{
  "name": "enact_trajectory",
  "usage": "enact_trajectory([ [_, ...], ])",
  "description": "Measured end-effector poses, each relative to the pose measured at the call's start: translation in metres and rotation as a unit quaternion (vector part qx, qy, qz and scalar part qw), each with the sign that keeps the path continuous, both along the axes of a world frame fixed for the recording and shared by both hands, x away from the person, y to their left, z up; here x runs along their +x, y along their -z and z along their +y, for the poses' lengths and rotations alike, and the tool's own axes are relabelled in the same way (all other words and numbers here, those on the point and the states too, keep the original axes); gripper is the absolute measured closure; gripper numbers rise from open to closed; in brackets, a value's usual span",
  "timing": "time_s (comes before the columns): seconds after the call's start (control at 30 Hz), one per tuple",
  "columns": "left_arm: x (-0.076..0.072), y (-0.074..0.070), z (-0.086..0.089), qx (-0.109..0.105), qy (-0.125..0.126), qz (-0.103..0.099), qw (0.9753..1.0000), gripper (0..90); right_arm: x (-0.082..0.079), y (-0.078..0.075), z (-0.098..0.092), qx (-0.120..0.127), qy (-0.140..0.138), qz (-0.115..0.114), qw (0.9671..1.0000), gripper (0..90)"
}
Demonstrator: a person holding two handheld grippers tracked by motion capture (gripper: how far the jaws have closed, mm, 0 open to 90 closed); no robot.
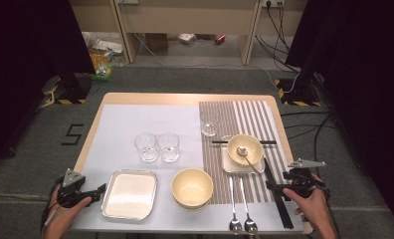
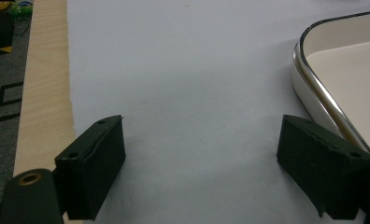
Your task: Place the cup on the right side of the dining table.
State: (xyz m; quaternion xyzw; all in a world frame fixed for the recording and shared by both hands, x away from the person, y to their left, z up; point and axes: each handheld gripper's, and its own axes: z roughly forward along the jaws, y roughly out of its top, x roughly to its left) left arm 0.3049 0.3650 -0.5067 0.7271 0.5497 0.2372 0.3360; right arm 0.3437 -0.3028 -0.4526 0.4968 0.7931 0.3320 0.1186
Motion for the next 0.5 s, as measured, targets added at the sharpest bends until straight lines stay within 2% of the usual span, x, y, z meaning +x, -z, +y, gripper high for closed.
enact_trajectory([
  [0.27,-0.0002,0.0000,-0.0001,0.001,0.000,-0.001,1.0000,14.6,-0.0057,0.0048,-0.0015,-0.009,0.001,0.004,1.0000,16.6],
  [0.5,0.0000,0.0000,0.0000,0.000,0.000,0.000,1.0000,14.5,-0.0091,0.0079,-0.0005,-0.021,-0.010,0.004,0.9997,16.9],
])
